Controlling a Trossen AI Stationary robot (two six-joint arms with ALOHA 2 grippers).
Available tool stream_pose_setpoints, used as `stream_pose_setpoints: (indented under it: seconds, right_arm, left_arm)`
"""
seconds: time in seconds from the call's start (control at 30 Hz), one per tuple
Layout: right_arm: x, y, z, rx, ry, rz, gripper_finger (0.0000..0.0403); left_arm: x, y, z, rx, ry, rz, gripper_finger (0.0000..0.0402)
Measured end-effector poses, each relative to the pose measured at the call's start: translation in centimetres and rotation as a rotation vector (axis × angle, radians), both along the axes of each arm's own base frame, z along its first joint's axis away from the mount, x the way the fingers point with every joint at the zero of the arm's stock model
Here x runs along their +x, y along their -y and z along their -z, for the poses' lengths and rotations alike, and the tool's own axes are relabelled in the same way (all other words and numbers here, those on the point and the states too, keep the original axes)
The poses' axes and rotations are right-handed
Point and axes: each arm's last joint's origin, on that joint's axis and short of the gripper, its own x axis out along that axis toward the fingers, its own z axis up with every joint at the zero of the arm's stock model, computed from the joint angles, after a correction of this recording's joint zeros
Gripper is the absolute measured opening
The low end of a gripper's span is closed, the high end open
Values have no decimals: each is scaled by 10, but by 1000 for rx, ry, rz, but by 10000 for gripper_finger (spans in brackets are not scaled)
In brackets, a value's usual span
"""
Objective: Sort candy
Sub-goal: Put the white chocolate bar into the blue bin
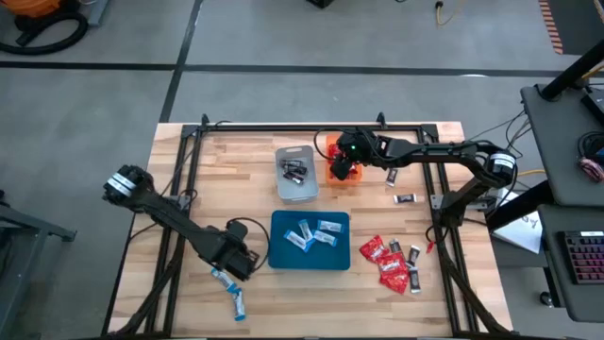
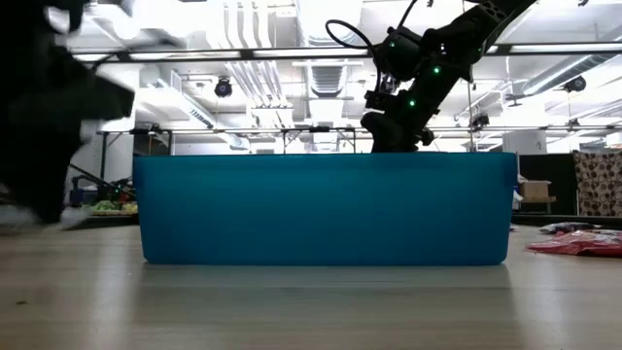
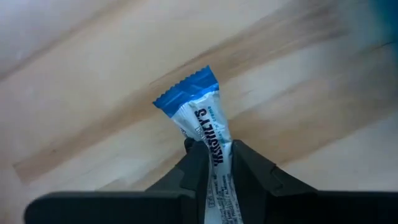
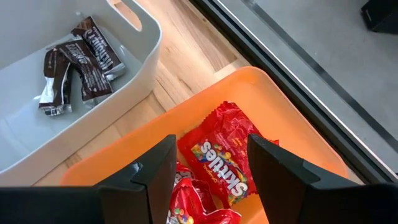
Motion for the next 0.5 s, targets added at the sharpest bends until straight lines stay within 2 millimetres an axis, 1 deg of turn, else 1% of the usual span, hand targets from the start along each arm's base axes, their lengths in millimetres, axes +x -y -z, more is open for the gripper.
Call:
stream_pose_setpoints:
  seconds: [0.1, 0.2, 0.27, 0.37, 0.5]
  right_arm:
    - [0, -1, 0, 23, 9, -27, 187]
    - [3, -4, 0, 81, 53, -117, 187]
    - [7, -7, 0, 104, 109, -191, 187]
    - [12, -15, 0, 118, 177, -285, 187]
    - [23, -28, -7, 67, 257, -386, 187]
  left_arm:
    - [-3, -5, -22, 24, 115, 44, 41]
    - [-7, -11, -48, 73, 270, 137, 40]
    - [-8, -14, -66, 123, 385, 237, 40]
    - [-5, -18, -91, 242, 546, 410, 40]
    - [0, -23, -120, 436, 672, 659, 40]
